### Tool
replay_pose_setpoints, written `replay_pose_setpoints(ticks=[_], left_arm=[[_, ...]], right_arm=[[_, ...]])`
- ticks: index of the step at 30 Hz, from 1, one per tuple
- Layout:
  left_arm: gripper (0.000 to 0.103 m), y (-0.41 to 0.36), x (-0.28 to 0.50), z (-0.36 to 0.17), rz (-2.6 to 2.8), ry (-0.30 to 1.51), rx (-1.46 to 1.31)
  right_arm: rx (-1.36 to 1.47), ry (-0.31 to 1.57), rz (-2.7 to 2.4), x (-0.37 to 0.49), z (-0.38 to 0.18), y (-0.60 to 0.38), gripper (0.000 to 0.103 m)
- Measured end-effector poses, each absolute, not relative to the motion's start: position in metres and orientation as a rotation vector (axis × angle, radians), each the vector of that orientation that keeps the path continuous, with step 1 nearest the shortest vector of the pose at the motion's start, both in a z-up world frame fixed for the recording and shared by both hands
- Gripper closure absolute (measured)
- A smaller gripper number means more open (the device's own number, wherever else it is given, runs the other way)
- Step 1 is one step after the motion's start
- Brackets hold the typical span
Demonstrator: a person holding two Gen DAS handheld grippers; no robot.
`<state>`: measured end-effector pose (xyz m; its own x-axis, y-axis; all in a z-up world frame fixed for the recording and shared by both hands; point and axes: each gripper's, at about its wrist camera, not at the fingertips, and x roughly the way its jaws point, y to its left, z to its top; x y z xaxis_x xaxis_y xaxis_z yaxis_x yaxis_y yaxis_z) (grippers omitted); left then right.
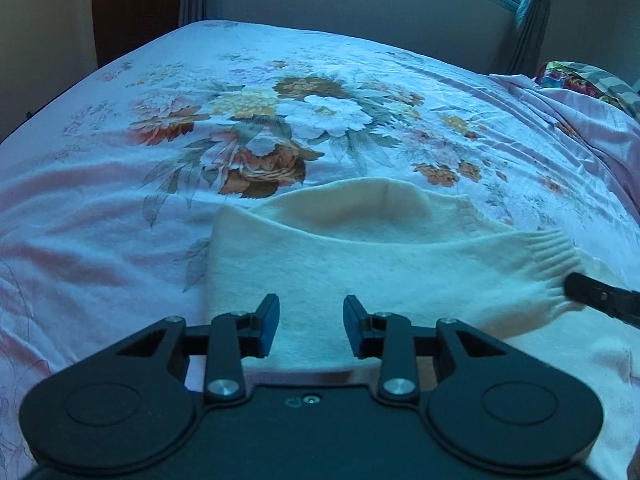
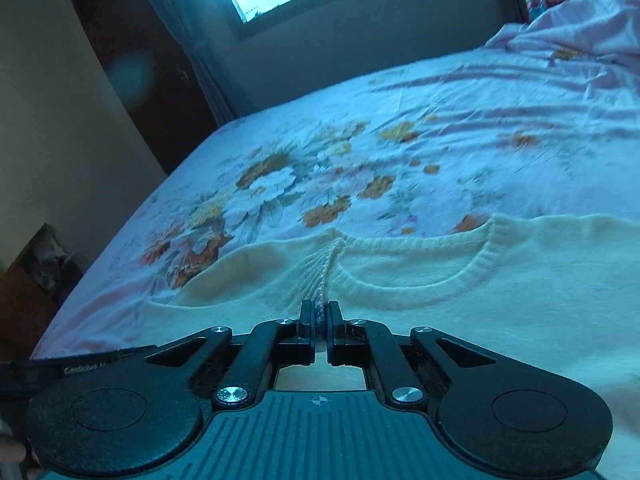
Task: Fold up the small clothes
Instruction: 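Fold the held sleeve across the sweater body with the left gripper, release, then move the right gripper to the other sleeve cuff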
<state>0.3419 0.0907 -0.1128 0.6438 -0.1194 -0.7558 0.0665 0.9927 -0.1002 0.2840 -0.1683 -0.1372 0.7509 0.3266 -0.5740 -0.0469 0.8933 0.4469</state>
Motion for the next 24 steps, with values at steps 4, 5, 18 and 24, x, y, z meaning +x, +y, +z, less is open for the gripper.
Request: replay_pose_setpoints(ticks=[4, 5, 18, 24], left_arm=[[0.066, 0.060, 0.336, -0.114, -0.158, 0.870, -0.036], [0.066, 0.052, 0.334, -0.117, -0.173, 0.879, -0.028], [0.062, 0.012, 0.317, -0.139, -0.191, 0.933, 0.076], [0.059, 0.013, 0.324, -0.141, -0.166, 0.947, 0.053]], right_arm=[[0.458, 0.682, 0.089, 0.220, -0.135, -0.213, 0.099], [0.447, 0.688, 0.045, 0.206, -0.139, -0.223, 0.099], [0.719, 0.746, -0.065, 0.158, -0.175, -0.289, 0.068], [0.702, 0.743, -0.092, 0.181, -0.178, -0.296, 0.100]])
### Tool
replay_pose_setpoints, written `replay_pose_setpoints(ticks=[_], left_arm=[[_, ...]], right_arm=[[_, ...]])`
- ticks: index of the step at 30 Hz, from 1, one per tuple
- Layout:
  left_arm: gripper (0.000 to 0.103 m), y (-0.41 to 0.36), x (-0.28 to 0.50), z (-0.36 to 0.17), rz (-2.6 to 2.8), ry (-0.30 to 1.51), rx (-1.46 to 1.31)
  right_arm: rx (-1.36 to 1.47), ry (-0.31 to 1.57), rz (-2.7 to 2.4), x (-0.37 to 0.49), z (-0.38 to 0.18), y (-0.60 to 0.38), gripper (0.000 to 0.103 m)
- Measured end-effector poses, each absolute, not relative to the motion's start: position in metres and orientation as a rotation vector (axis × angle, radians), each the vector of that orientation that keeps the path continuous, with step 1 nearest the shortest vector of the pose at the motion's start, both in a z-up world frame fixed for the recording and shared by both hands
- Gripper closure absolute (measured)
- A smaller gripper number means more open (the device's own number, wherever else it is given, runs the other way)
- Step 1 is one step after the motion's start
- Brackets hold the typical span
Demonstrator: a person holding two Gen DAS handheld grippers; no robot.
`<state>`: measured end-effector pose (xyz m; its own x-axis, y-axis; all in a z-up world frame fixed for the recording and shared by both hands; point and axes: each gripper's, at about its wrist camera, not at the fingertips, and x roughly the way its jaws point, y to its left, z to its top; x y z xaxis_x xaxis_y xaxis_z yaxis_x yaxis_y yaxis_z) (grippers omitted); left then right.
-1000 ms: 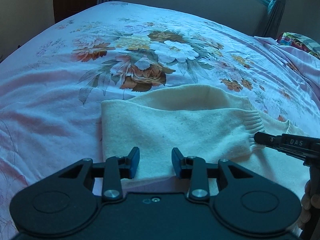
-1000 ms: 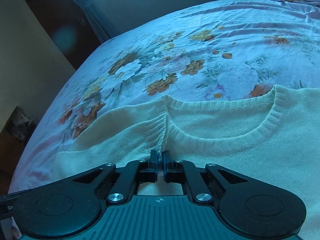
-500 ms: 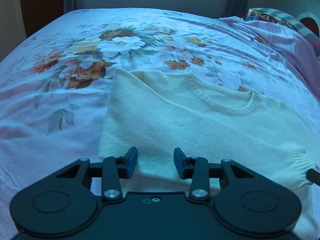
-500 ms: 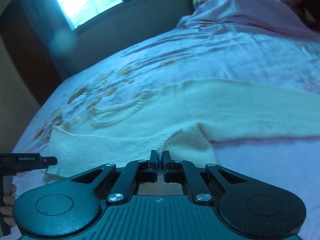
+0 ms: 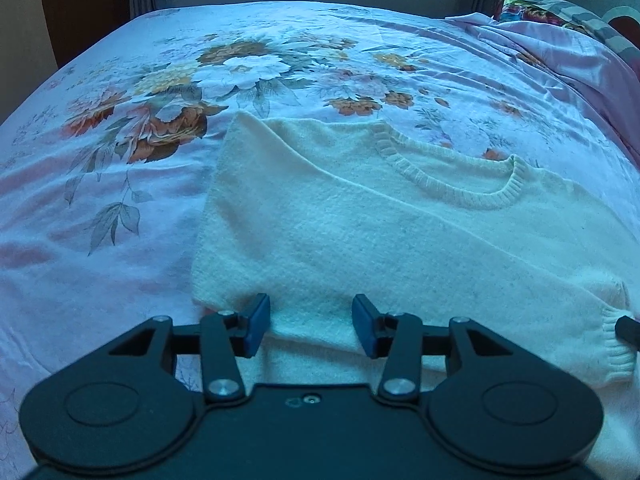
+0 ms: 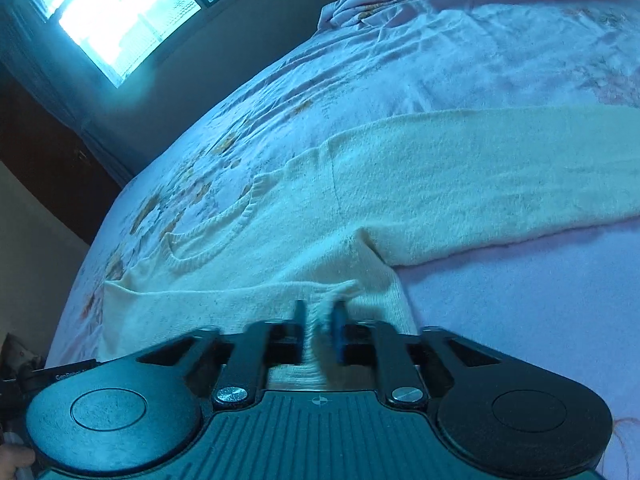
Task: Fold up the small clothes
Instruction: 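Move the right gripper to the other sleeve cuff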
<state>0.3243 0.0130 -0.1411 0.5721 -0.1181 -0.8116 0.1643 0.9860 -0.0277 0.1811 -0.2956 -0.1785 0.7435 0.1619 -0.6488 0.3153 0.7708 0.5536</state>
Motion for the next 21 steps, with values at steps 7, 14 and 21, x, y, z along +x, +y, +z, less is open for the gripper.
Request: replay_pose_setpoints(ticks=[7, 14, 21], left_arm=[[0.051, 0.001, 0.324, -0.146, -0.157, 0.930, 0.068], [0.047, -0.006, 0.312, -0.129, -0.189, 0.890, 0.071], [0.038, -0.036, 0.289, -0.150, -0.206, 0.935, 0.135]], right_arm=[[0.524, 0.794, -0.131, 0.190, -0.186, -0.299, 0.100], [0.431, 0.698, -0.135, 0.163, -0.159, -0.288, 0.099], [0.281, 0.841, -0.063, 0.175, -0.189, -0.249, 0.100]])
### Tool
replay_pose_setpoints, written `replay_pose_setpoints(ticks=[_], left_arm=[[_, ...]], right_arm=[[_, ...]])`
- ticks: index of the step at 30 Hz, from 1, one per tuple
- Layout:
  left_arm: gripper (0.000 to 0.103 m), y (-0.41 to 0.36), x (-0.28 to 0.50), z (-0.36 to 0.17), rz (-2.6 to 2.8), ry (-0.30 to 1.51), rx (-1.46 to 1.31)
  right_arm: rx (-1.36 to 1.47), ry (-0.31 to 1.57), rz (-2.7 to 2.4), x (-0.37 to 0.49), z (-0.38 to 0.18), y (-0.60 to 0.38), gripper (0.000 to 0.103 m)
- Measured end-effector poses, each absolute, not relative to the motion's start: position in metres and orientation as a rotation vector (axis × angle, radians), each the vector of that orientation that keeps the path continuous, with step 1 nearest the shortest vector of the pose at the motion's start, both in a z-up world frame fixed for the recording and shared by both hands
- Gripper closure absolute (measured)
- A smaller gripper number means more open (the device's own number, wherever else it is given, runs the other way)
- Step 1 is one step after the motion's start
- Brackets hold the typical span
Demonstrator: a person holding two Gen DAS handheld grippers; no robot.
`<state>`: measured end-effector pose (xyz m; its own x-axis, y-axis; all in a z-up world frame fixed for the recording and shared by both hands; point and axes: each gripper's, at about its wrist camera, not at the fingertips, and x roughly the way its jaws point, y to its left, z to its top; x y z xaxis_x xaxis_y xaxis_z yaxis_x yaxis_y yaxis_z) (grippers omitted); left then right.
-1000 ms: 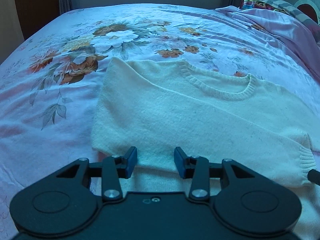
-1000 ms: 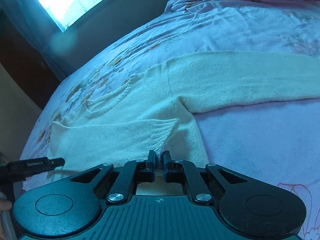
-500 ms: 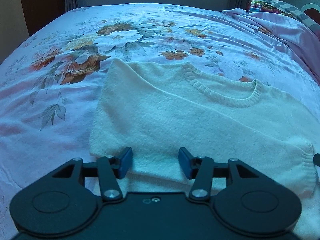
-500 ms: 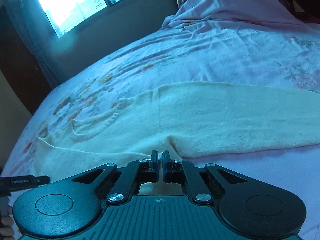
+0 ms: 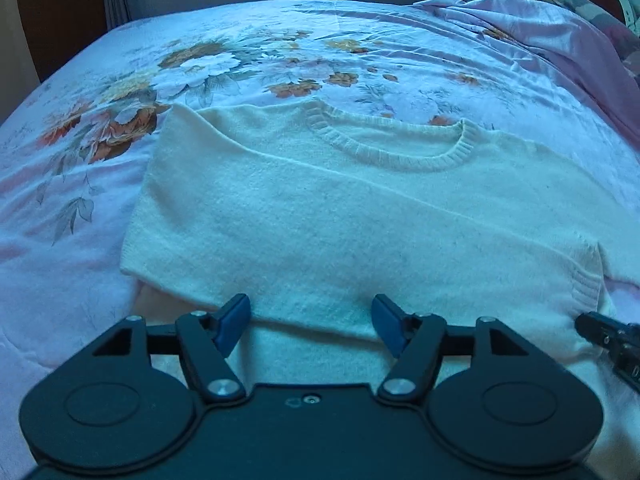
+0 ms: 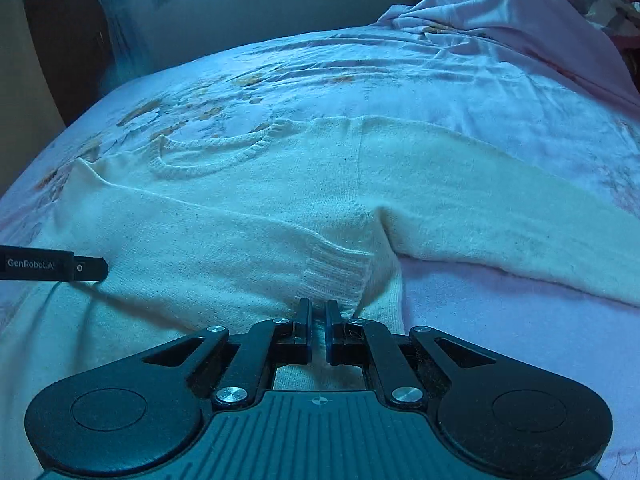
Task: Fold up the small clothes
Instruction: 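Move the right gripper to the other sleeve cuff, then grasp the sleeve cuff with the right gripper and fold it across the body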
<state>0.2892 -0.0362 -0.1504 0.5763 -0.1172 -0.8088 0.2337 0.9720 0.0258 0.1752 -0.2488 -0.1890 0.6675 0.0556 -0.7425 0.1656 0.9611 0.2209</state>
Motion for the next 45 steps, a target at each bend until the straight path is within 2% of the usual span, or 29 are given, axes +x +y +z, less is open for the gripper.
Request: replay_pose_setpoints(ticks=[4, 5, 6, 7, 8, 14, 22, 33, 34, 35, 36, 45], left_arm=[[0.037, -0.036, 0.271, -0.139, -0.239, 0.926, 0.113], [0.032, -0.039, 0.267, -0.139, -0.238, 0.916, 0.128], [0.031, -0.043, 0.265, -0.143, -0.238, 0.929, 0.148], [0.034, -0.047, 0.264, -0.147, -0.231, 0.954, 0.172], [0.039, -0.049, 0.261, -0.146, -0.224, 0.956, 0.179], [0.034, -0.064, 0.244, -0.126, -0.276, 0.911, 0.127], [0.033, -0.103, 0.235, -0.133, -0.308, 0.927, 0.150], [0.033, -0.110, 0.248, -0.136, -0.258, 0.951, 0.118], [0.033, -0.109, 0.248, -0.136, -0.257, 0.950, 0.125], [0.033, -0.107, 0.248, -0.136, -0.256, 0.947, 0.132], [0.033, -0.105, 0.248, -0.136, -0.255, 0.943, 0.136], [0.033, -0.076, 0.251, -0.126, -0.238, 0.920, 0.097]], right_arm=[[0.371, 0.787, -0.063, 0.154, -0.170, -0.267, 0.099], [0.365, 0.802, -0.078, 0.152, -0.169, -0.271, 0.090], [0.376, 0.827, -0.089, 0.151, -0.171, -0.278, 0.073], [0.407, 0.839, -0.096, 0.147, -0.173, -0.286, 0.066], [0.436, 0.829, -0.116, 0.139, -0.169, -0.297, 0.063], [0.508, 0.812, -0.296, 0.097, -0.164, -0.368, 0.063], [0.624, 0.806, -0.536, 0.050, -0.173, -0.462, 0.063], [0.839, 0.691, -0.715, 0.043, -0.189, -0.537, 0.064], [0.841, 0.678, -0.720, 0.045, -0.189, -0.539, 0.066], [0.837, 0.668, -0.724, 0.048, -0.187, -0.539, 0.084], [0.837, 0.660, -0.716, 0.050, -0.185, -0.538, 0.094], [0.695, 0.519, -0.459, 0.117, -0.127, -0.473, 0.096]])
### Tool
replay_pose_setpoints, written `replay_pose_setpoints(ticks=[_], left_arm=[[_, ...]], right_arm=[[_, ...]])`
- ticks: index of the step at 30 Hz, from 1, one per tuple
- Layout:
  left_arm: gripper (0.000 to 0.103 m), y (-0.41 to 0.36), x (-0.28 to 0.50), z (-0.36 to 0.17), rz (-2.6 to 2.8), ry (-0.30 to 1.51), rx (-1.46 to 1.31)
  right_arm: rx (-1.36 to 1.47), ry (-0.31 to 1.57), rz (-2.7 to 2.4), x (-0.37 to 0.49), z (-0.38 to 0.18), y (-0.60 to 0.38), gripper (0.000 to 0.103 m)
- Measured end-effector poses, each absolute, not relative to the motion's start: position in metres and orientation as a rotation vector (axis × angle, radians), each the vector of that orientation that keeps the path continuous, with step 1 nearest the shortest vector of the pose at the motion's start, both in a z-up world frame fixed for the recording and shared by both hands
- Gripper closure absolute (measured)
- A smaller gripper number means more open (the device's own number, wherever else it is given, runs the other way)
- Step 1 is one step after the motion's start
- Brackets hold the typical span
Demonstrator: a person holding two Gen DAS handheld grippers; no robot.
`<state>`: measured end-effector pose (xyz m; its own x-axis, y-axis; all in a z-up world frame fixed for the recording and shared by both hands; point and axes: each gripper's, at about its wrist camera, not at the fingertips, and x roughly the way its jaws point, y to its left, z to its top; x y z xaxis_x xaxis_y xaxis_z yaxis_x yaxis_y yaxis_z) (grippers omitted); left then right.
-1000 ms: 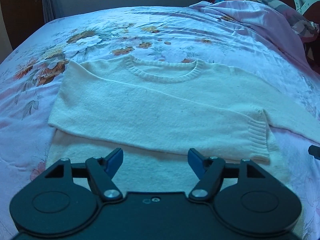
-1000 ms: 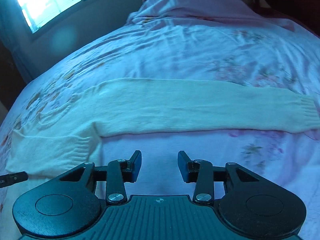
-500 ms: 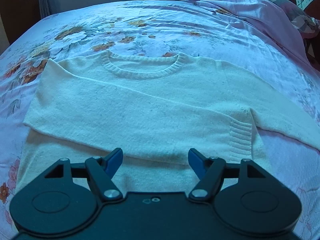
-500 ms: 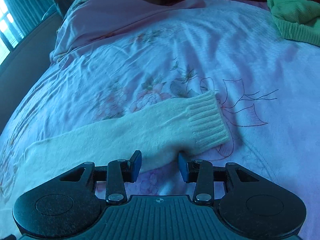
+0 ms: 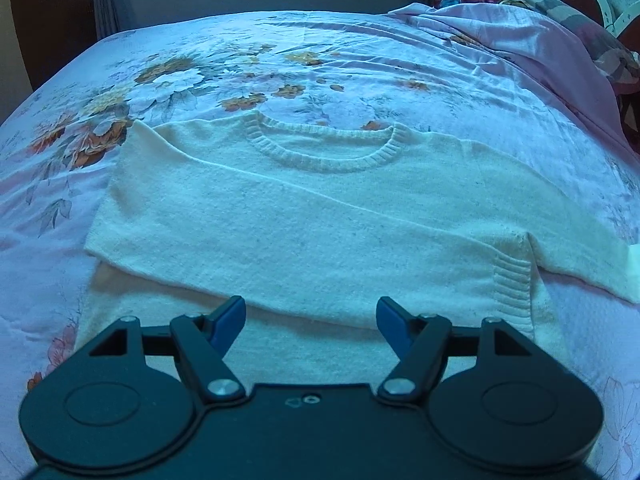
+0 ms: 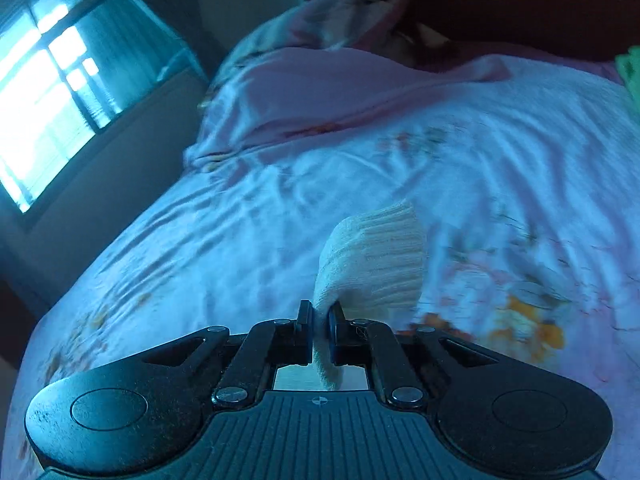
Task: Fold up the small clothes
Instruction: 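Grasp the sleeve cuff with the right gripper and fold it across the body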
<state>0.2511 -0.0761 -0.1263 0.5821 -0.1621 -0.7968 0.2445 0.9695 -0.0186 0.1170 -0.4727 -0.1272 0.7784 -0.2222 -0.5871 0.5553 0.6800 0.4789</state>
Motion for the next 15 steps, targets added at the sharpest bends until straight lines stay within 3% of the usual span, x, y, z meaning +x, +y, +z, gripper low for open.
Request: replay_pose_setpoints(ticks=[7, 13, 14, 15], left_arm=[[0.033, -0.033, 0.257, -0.116, -0.182, 0.900, 0.029], [0.033, 0.018, 0.262, -0.115, -0.123, 0.922, -0.084], [0.033, 0.028, 0.263, -0.116, -0.126, 0.934, -0.119], [0.033, 0.035, 0.264, -0.118, -0.134, 0.947, -0.147]], right_arm=[[0.593, 0.495, -0.036, 0.185, -0.094, -0.320, 0.096], [0.524, 0.712, 0.335, 0.202, -0.141, -0.194, 0.096], [0.496, 0.766, 0.361, 0.202, -0.152, -0.179, 0.091], [0.477, 0.807, 0.377, 0.199, -0.162, -0.169, 0.075]])
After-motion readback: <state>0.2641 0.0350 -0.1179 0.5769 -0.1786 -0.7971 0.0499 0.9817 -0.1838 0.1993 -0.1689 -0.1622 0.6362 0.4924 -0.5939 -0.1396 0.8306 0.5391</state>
